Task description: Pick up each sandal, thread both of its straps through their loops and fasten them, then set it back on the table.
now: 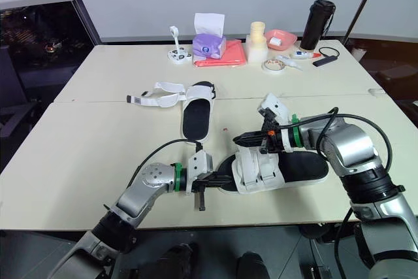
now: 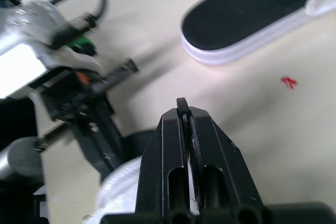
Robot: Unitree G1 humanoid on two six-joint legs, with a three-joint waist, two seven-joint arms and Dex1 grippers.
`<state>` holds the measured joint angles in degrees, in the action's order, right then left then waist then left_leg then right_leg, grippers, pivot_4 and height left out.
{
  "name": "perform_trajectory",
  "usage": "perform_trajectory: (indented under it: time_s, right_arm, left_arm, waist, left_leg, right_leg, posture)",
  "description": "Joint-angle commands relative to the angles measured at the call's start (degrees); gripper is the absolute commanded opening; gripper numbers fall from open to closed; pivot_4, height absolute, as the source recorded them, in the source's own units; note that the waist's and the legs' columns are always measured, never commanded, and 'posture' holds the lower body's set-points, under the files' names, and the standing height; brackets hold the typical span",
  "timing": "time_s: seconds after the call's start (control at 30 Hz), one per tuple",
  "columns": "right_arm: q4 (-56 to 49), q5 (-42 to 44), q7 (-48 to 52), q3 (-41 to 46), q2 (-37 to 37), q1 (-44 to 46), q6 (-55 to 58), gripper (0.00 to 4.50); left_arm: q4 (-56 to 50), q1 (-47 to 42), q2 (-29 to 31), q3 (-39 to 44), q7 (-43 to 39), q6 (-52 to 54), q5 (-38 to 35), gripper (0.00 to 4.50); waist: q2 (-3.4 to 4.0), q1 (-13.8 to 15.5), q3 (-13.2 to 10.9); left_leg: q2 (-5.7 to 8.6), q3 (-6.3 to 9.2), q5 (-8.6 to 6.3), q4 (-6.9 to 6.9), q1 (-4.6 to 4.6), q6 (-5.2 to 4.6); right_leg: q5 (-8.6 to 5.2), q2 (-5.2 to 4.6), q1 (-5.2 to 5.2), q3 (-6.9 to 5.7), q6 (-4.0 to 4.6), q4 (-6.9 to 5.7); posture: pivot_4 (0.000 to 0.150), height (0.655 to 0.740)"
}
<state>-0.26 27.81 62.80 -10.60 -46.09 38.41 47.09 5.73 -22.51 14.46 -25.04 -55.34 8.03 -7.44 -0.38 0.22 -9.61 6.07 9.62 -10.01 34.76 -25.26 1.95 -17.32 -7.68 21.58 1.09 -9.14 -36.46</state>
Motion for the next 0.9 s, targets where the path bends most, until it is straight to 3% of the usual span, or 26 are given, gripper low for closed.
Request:
perform_trajectory:
  time_s: [0.03, 0.33, 0.57, 0.67, 0.77, 0.9]
  right_arm:
    - [2.73, -2.47, 0.63, 0.47, 0.52, 2.61, -3.24, 0.06]
    - [10.83, -9.41, 0.67, -3.45, 2.56, 3.71, -7.1, 0.06]
    - [9.65, -10.13, 1.59, -3.44, 1.9, 1.7, -7.59, 0.06]
    - [9.96, -11.41, 0.63, -3.18, 1.61, 1.27, -8.52, 1.04]
    - [10.29, -13.83, -0.98, -3.4, 1.75, 1.88, -10.64, 2.53]
    - [10.99, -18.78, -2.23, -5.7, 1.65, 2.7, -14.84, 2.53]
  left_arm:
    - [1.09, 2.1, 1.15, -1.72, -0.17, 2.0, 1.88, 0.0]
    - [0.73, 2.26, 1.18, -1.7, 0.21, 2.34, 1.66, 0.0]
    - [1.01, 2.02, 1.22, -1.56, 0.35, 2.22, 1.88, 0.0]
    - [1.16, 1.9, 1.18, -1.54, 0.36, 2.08, 1.94, 0.0]
    - [1.44, 1.68, 1.08, -1.57, 0.24, 1.9, 1.99, 0.0]
    - [1.83, 1.42, 0.9, -1.61, 0.06, 1.62, 2.02, 0.0]
  waist:
    - [0.0, -0.03, 0.0]
    - [0.01, -0.72, 0.01]
    - [0.02, -0.81, 0.03]
    - [0.02, -0.76, 0.03]
    - [0.04, -0.76, 0.04]
    - [0.04, -0.73, 0.04]
  left_leg:
    - [0.0, 0.01, 0.0, 0.0, 0.0, 0.0]
    - [0.01, 0.02, 0.0, 0.04, 0.1, 0.01]
    - [0.01, 0.02, 0.0, 0.04, 0.42, 0.02]
    - [0.01, 0.05, 0.0, 0.04, 0.42, 0.02]
    - [0.01, 0.06, 0.0, 0.01, 0.42, 0.02]
    - [0.03, 0.05, 0.0, -0.01, 0.42, 0.02]
  right_leg:
    - [0.0, 0.0, 0.0, 0.0, 0.0, -0.02]
    - [0.0, 0.0, -0.09, 0.0, 0.0, -0.1]
    - [0.0, 0.0, -0.22, 0.01, 0.01, -0.1]
    - [-0.01, 0.0, -0.22, 0.02, 0.0, -0.1]
    - [0.0, -0.01, -0.2, 0.04, 0.0, -0.1]
    - [-0.01, -0.01, -0.2, 0.05, 0.0, -0.1]
  posture:
    - [0.15, 0.74]
    - [0.15, 0.74]
    - [0.15, 0.74]
    - [0.15, 0.74]
    - [0.15, 0.74]
    - [0.15, 0.74]
